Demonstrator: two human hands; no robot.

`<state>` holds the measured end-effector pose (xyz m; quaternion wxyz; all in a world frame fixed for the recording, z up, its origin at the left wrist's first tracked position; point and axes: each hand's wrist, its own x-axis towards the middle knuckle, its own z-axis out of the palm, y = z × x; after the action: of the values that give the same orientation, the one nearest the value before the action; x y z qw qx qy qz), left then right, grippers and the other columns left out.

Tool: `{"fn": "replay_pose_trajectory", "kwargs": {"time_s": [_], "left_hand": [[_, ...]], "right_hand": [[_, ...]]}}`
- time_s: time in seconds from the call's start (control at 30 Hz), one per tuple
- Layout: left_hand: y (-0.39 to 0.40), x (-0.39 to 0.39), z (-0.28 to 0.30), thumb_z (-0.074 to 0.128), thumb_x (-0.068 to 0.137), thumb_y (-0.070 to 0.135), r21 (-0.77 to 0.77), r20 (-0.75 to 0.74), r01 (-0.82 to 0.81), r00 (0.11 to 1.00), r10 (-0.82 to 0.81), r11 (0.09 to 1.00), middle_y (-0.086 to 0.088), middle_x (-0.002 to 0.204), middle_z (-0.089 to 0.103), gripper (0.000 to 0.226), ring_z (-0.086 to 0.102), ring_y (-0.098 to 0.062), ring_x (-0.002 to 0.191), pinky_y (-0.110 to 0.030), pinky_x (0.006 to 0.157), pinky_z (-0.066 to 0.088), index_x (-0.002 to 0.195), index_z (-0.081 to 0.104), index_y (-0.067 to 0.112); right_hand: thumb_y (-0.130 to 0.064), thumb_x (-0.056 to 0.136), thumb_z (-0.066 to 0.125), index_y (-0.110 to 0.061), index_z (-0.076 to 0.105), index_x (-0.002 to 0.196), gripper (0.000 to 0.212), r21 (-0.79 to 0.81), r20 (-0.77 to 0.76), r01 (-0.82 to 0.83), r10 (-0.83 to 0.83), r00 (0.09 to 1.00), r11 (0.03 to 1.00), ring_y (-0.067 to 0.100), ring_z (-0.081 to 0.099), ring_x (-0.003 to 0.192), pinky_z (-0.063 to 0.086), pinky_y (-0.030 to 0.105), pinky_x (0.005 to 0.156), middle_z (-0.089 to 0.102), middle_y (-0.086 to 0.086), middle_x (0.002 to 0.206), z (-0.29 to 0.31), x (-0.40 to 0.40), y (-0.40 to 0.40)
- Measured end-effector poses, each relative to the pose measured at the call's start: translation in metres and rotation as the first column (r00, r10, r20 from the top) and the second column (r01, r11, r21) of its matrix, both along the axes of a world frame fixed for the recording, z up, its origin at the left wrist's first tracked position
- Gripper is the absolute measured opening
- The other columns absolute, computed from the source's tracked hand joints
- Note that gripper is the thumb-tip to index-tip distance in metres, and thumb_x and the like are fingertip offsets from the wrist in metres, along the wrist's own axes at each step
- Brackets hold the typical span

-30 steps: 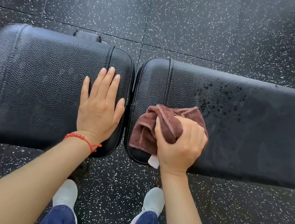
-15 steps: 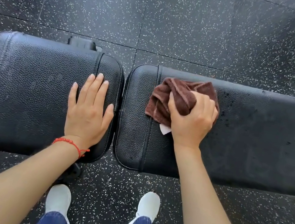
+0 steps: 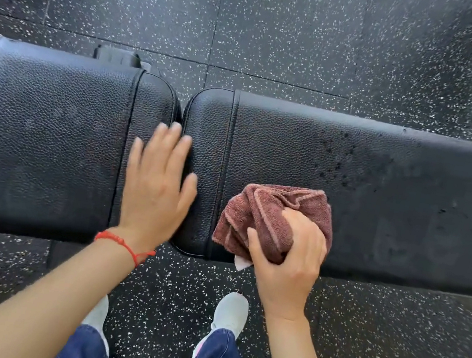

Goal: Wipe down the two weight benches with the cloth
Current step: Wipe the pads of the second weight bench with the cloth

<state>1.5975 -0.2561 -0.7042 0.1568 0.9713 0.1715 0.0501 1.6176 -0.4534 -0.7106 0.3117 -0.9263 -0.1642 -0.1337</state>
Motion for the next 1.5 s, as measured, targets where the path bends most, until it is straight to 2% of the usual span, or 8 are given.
{"fn": "replay_pose_trajectory", "kwargs": {"time_s": [0.17, 0.33, 0.5, 0.67, 0.93, 1.17, 1.33, 1.5], "left_hand": [[-0.042, 0.006, -0.005, 0.035, 0.09, 0.028, -0.08, -0.027, 0.051, 0.998, -0.053, 0.996, -0.013, 0.145, 0.037, 0.053, 0.03, -0.029, 0.136, -0.053, 0.109, 0.022, 0.135, 0.044, 0.003], [-0.043, 0.005, -0.015, 0.035, 0.091, 0.028, -0.042, -0.018, 0.046, 0.999, -0.047, 0.998, -0.011, 0.146, 0.036, 0.052, 0.029, -0.026, 0.137, -0.05, 0.111, 0.019, 0.137, 0.042, 0.005], [-0.044, 0.006, -0.017, 0.036, 0.09, 0.027, -0.027, 0.004, 0.04, 0.999, -0.04, 0.999, -0.012, 0.146, 0.037, 0.052, 0.027, -0.025, 0.136, -0.05, 0.111, 0.019, 0.136, 0.043, 0.004], [-0.043, 0.005, -0.019, 0.035, 0.089, 0.028, -0.023, 0.015, 0.039, 0.999, -0.039, 0.999, -0.012, 0.146, 0.037, 0.053, 0.026, -0.024, 0.137, -0.049, 0.111, 0.018, 0.136, 0.043, 0.004], [-0.044, 0.005, -0.021, 0.035, 0.089, 0.029, 0.017, 0.001, 0.041, 0.999, -0.041, 0.999, -0.01, 0.147, 0.035, 0.055, 0.026, -0.024, 0.138, -0.047, 0.112, 0.016, 0.138, 0.041, 0.005], [-0.044, 0.004, -0.022, 0.034, 0.088, 0.029, 0.02, 0.016, 0.035, 0.999, -0.035, 0.999, -0.011, 0.147, 0.035, 0.055, 0.025, -0.024, 0.137, -0.045, 0.112, 0.014, 0.138, 0.04, 0.006], [-0.046, 0.005, -0.021, 0.034, 0.089, 0.029, 0.02, 0.011, 0.036, 0.999, -0.036, 0.999, -0.012, 0.147, 0.035, 0.055, 0.025, -0.026, 0.137, -0.047, 0.112, 0.016, 0.138, 0.04, 0.004], [-0.047, 0.006, -0.018, 0.034, 0.089, 0.03, 0.028, -0.026, 0.041, 0.999, -0.04, 0.999, -0.014, 0.147, 0.035, 0.056, 0.027, -0.028, 0.137, -0.05, 0.111, 0.017, 0.137, 0.04, 0.002]], "right_hand": [[-0.056, 0.091, 0.045, -0.002, 0.063, 0.096, 0.057, 0.069, 0.025, 0.071, -0.073, 0.997, 0.995, 0.024, 0.058, 0.093, 0.039, 0.035, 0.093, 0.065, 0.011, 0.095, -0.003, 0.008, 0.008], [-0.044, 0.089, 0.053, -0.005, 0.067, 0.083, 0.042, -0.001, 0.12, 0.178, -0.177, 0.977, 0.984, 0.022, 0.057, 0.078, 0.036, 0.023, 0.089, 0.064, 0.005, 0.082, -0.012, 0.025, 0.015], [-0.041, 0.09, 0.053, -0.004, 0.064, 0.082, 0.04, 0.005, 0.179, 0.175, -0.173, 0.969, 0.985, 0.023, 0.054, 0.073, 0.041, 0.031, 0.079, 0.062, 0.006, 0.076, -0.012, 0.059, 0.02], [-0.038, 0.085, 0.057, -0.003, 0.065, 0.081, 0.036, -0.005, 0.17, 0.142, -0.139, 0.975, 0.99, 0.026, 0.059, 0.072, 0.041, 0.033, 0.081, 0.063, 0.008, 0.076, -0.006, 0.106, 0.024], [-0.035, 0.085, 0.057, -0.004, 0.065, 0.077, 0.033, 0.047, 0.084, 0.006, -0.01, 0.996, 0.999, 0.021, 0.056, 0.074, 0.041, 0.033, 0.082, 0.063, 0.005, 0.076, -0.004, 0.059, -0.004], [-0.041, 0.093, 0.049, -0.002, 0.068, 0.079, 0.046, 0.015, 0.076, -0.014, 0.013, 0.997, 1.0, 0.024, 0.059, 0.081, 0.041, 0.034, 0.086, 0.066, 0.008, 0.082, -0.009, 0.005, -0.04], [-0.04, 0.09, 0.051, -0.006, 0.066, 0.075, 0.041, -0.007, 0.125, 0.077, -0.076, 0.989, 0.997, 0.024, 0.058, 0.07, 0.042, 0.034, 0.079, 0.063, 0.005, 0.074, -0.011, 0.027, -0.028], [-0.04, 0.092, 0.051, -0.004, 0.066, 0.075, 0.042, -0.012, 0.196, 0.069, -0.065, 0.978, 0.998, 0.023, 0.054, 0.069, 0.041, 0.034, 0.074, 0.061, 0.007, 0.072, -0.013, 0.046, -0.025]]}}
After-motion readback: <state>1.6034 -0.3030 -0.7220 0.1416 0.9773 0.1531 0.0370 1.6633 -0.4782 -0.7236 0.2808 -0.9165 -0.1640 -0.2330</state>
